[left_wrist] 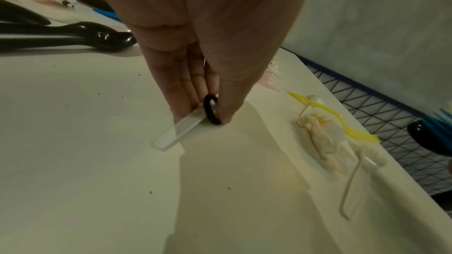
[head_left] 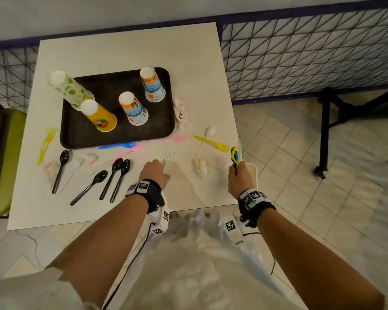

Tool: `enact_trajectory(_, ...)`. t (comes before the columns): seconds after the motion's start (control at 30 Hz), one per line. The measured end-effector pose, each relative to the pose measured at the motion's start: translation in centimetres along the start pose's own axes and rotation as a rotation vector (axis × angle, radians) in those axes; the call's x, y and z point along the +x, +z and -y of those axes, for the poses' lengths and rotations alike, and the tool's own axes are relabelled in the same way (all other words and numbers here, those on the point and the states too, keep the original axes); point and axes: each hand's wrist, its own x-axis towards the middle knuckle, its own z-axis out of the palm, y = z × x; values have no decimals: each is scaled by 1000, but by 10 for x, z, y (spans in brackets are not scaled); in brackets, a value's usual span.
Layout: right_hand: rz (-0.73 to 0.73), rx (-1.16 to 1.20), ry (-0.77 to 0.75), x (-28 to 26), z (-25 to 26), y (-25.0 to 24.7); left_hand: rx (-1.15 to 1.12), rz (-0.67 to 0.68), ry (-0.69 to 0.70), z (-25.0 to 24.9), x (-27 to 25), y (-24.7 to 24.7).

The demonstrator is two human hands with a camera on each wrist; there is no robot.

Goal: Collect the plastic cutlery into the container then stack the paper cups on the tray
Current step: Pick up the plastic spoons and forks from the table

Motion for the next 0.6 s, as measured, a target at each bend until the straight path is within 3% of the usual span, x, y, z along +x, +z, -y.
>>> enact_trajectory(0.1,-30,-59,6,3,-8,-4,-26,-21,-13,0,-3,4)
enact_trajectory(0.27,111,-164,157,10,-14,12,-65,6,-21,3,-1,6)
enact_trajectory(0.43,106,-76,218,14,-2,23,-162,10,15,-1,-2,3)
enact_trajectory(0.6,76,-160,178,17,14,29,-276,19,92,-15,-8,-9)
